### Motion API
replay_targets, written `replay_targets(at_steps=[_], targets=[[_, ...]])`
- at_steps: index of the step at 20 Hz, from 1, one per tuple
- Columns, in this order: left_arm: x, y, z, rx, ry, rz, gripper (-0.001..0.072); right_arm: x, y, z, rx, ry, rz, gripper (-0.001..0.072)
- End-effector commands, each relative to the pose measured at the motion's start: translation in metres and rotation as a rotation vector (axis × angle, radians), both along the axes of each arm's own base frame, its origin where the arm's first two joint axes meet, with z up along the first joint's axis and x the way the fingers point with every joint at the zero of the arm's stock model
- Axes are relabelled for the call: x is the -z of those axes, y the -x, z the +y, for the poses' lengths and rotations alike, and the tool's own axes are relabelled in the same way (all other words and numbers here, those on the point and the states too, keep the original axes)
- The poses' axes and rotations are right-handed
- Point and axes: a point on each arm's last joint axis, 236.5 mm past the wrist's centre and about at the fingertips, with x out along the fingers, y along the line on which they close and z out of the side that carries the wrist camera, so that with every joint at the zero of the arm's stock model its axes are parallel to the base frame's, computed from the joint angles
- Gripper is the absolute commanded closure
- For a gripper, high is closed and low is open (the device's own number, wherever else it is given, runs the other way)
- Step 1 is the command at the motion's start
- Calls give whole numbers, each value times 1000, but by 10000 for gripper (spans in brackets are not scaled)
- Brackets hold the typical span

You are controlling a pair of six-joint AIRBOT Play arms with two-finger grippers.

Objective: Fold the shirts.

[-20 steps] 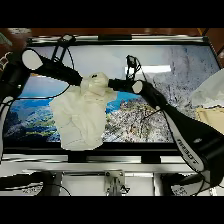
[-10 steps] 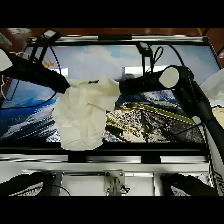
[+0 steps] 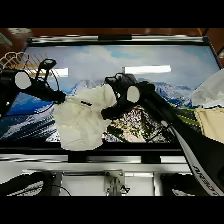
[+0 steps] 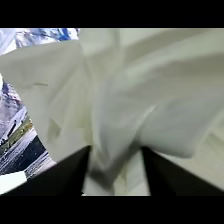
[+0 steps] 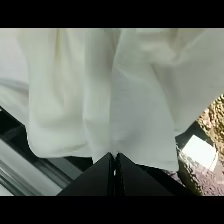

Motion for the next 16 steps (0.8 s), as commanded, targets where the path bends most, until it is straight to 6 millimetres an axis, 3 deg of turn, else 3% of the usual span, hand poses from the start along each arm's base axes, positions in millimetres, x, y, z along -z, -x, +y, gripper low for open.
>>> replay_targets(at_steps=[1, 5, 7, 9, 10, 13, 16], targets=[[-3, -22, 28, -115, 9, -70, 15, 11, -13, 19, 31, -29, -42, 602], [-33, -2, 40, -89, -20, -31, 35, 5, -20, 18, 36, -32, -64, 602], [-45, 18, 23, -59, 29, -11, 44, 6, -20, 17, 34, -26, -63, 603], [-45, 47, 8, -5, 26, 41, 116, 6, -21, 17, 35, -28, -65, 603], [-43, 53, -5, 32, 30, 36, 117, 5, -21, 18, 37, -31, -68, 602], [-18, 48, -42, 174, -64, 11, 115, 2, -25, 22, 46, -50, -82, 602], [32, 39, -35, 188, -257, 105, 90, 2, -23, 23, 45, -54, -70, 602]])
